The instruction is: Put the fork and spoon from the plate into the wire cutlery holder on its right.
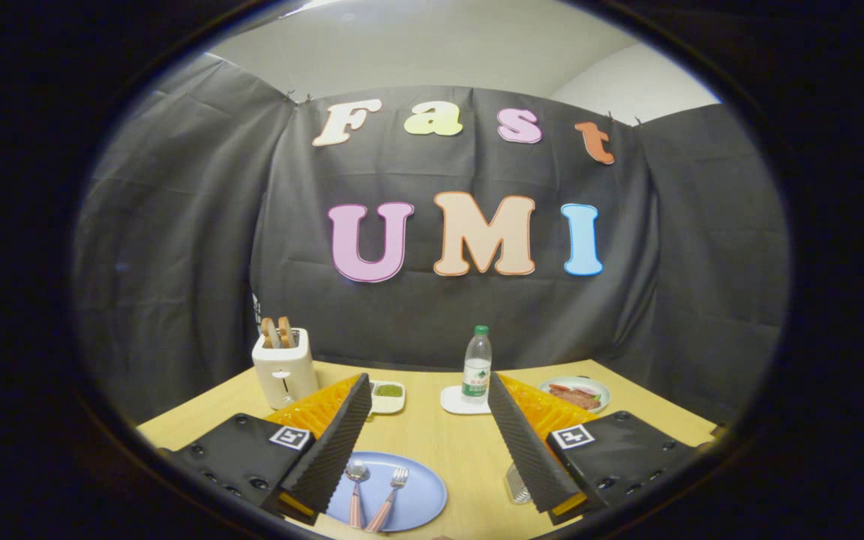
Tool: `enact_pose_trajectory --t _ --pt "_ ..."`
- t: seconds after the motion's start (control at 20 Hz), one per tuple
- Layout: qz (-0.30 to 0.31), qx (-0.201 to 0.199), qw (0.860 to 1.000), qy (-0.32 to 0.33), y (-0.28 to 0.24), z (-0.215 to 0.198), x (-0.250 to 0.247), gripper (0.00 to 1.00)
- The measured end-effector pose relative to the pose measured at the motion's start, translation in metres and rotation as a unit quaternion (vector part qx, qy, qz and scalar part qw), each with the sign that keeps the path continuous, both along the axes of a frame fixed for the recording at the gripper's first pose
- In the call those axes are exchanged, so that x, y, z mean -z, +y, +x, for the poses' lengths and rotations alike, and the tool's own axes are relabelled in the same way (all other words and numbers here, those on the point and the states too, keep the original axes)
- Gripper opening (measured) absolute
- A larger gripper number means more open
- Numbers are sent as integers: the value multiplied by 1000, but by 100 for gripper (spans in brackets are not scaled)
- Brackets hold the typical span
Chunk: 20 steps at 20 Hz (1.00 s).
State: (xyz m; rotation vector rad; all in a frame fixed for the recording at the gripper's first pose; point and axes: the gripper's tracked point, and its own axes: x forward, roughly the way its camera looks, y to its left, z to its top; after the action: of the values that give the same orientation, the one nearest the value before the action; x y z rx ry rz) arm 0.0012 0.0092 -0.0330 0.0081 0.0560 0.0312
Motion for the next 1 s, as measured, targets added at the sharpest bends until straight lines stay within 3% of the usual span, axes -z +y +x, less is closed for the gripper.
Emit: enact_pose_trajectory --t 0.25,0.65,1.0 --pt "5 -13 1000 25 9 -3 20 100" --pt "-9 -36 990 137 25 -3 91 100" --pt "-59 -52 970 228 26 -6 159 100"
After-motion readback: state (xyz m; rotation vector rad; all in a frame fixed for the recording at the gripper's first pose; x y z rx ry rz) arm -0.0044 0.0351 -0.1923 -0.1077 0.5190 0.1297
